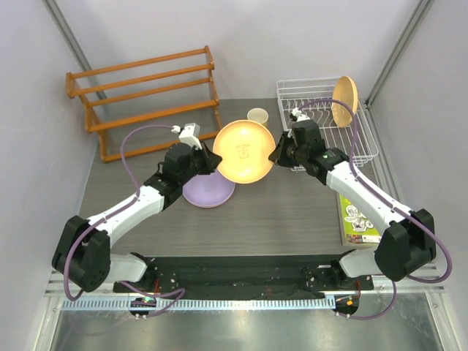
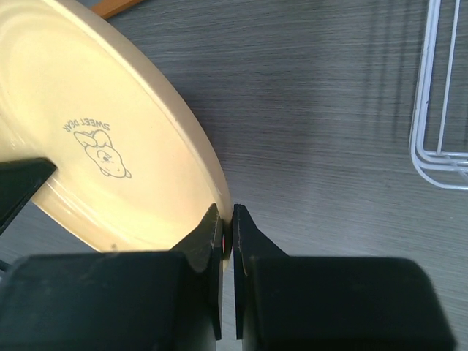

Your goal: Unload the plates from the dish rack

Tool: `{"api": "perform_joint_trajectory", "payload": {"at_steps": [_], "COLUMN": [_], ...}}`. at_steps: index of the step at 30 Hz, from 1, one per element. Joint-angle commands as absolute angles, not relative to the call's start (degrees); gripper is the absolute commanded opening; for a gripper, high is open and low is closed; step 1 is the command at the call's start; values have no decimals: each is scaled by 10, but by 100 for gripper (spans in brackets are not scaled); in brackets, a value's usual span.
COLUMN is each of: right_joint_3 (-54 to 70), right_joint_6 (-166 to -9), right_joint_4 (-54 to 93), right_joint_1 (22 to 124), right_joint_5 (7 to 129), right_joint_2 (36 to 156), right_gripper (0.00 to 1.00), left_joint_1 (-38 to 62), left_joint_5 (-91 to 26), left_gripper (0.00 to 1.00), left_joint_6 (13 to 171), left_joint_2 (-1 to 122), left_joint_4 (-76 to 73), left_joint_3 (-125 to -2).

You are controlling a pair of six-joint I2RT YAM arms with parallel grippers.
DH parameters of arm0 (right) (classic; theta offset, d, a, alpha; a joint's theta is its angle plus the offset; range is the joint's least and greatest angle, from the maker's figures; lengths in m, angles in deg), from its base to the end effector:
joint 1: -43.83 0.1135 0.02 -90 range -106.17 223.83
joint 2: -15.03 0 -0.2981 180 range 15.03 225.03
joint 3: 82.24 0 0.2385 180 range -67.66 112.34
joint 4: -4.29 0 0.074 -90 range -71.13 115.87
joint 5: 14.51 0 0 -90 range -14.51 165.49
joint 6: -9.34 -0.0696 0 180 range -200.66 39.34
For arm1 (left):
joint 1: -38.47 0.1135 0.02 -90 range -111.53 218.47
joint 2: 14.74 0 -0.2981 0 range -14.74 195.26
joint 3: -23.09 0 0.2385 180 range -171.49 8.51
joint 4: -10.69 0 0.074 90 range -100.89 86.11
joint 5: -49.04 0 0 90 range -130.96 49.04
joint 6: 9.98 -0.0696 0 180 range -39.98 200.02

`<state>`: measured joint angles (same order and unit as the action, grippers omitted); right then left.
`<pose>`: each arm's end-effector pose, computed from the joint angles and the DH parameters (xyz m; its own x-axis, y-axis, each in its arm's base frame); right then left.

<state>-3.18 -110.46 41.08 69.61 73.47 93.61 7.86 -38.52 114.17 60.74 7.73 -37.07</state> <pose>0.2827 0.1393 0.3227 -0.6914 0.2176 -0.6889 -0.1344 0.8982 0.4186 0.2667 -0.1612 0.2940 -0.5285 -0.3390 -0.7783 0.2983 0.7842 -0.5441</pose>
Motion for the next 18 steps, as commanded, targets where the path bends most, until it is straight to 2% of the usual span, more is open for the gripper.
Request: {"api": "perform_joint_trajectory", "payload": {"at_steps": [1, 4, 6, 12, 18], "right_joint_3": [-24, -26, -27, -28, -30], "right_joint_6": [-1114, -1112, -1104, -1073, -1064], "right_joint_4": [370, 374, 383, 413, 422], "right_joint_1": [697, 697, 697, 695, 691], "right_joint_5": [738, 775, 806, 865, 883], "right_joint_2": [906, 903, 898, 890, 894], "right_gripper": [20, 45, 54, 56, 57], "left_joint_1": [74, 74, 74, 80, 127], "left_joint_5": [-424, -460, -485, -580, -542], "left_gripper": [0, 0, 0, 0, 0], "left_joint_6": [1101, 1093, 1089, 1060, 1095], "left_joint_2": [599, 580, 565, 556, 573], "left_joint_4": [48, 17, -10, -121, -185], "left_joint_3": [-379, -379, -380, -416, -422]}}
